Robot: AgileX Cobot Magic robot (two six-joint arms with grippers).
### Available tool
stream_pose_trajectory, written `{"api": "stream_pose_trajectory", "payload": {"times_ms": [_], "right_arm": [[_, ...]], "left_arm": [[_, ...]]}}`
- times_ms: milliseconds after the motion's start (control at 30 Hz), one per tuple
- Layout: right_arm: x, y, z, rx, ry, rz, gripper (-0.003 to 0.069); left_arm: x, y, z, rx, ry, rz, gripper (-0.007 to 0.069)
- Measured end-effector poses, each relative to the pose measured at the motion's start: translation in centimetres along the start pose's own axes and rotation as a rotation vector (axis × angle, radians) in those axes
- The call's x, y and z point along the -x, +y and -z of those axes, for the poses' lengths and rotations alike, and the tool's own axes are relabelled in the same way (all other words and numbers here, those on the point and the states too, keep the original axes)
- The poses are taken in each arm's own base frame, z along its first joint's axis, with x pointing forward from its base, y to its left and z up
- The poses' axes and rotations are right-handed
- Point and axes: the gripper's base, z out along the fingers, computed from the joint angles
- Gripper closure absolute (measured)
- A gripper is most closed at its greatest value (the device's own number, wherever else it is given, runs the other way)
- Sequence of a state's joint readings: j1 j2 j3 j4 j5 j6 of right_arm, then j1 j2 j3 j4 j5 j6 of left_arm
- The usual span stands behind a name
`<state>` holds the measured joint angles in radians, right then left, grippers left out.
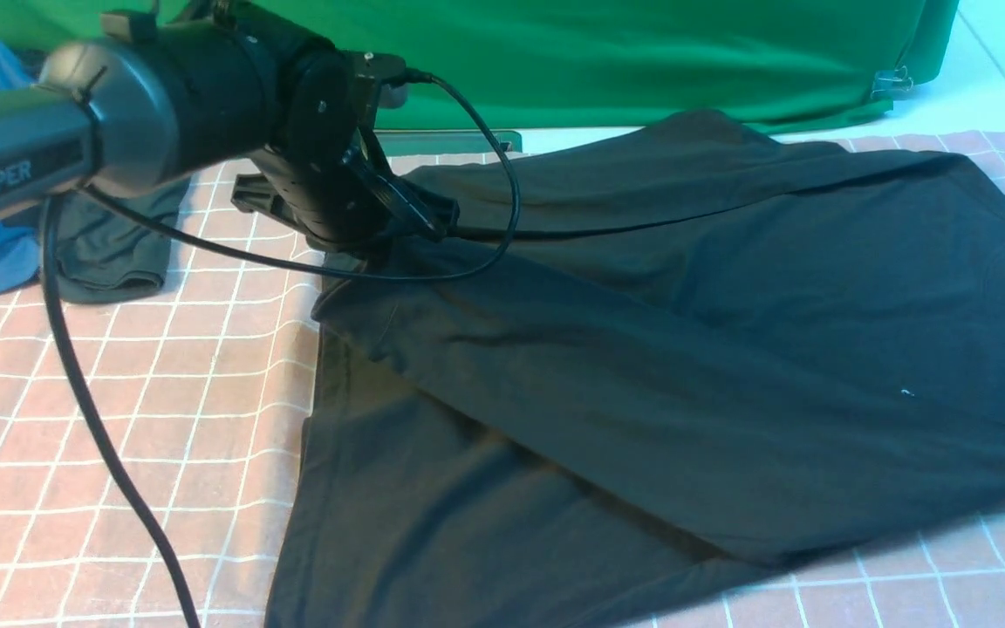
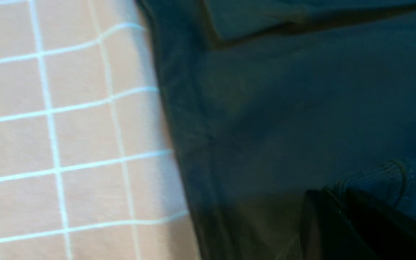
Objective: Fold a long-sleeved shirt over a pink coffee tablecloth.
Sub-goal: 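Fold the left side of the black T-shirt inward over its body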
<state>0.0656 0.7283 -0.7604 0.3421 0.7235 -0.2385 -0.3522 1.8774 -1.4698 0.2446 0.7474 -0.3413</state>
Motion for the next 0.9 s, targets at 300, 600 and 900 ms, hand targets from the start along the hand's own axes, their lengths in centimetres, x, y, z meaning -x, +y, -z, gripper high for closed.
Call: {"api": "stream_pose_trajectory", "payload": {"times_ms": [300, 600, 900], "right_arm": [[0.0, 0.0, -0.1, -0.001, -0.002, -0.001, 0.0622], [0.1, -0.3, -0.9, -0.009, 0.066, 0.002, 0.0620], [1.0, -2.0, -6.4, -0.043, 0.503, -0.001, 0.0620]], "left_arm": [[0.2, 0.4, -0.9, 0.004, -0.020, 0.015, 0.0582], [0.0, 0.7, 0.0, 0.031, 0.028, 0.016, 0.0412], [-3.2, -1.6, 5.5, -0.171, 0.119, 0.069, 0.0584]]}}
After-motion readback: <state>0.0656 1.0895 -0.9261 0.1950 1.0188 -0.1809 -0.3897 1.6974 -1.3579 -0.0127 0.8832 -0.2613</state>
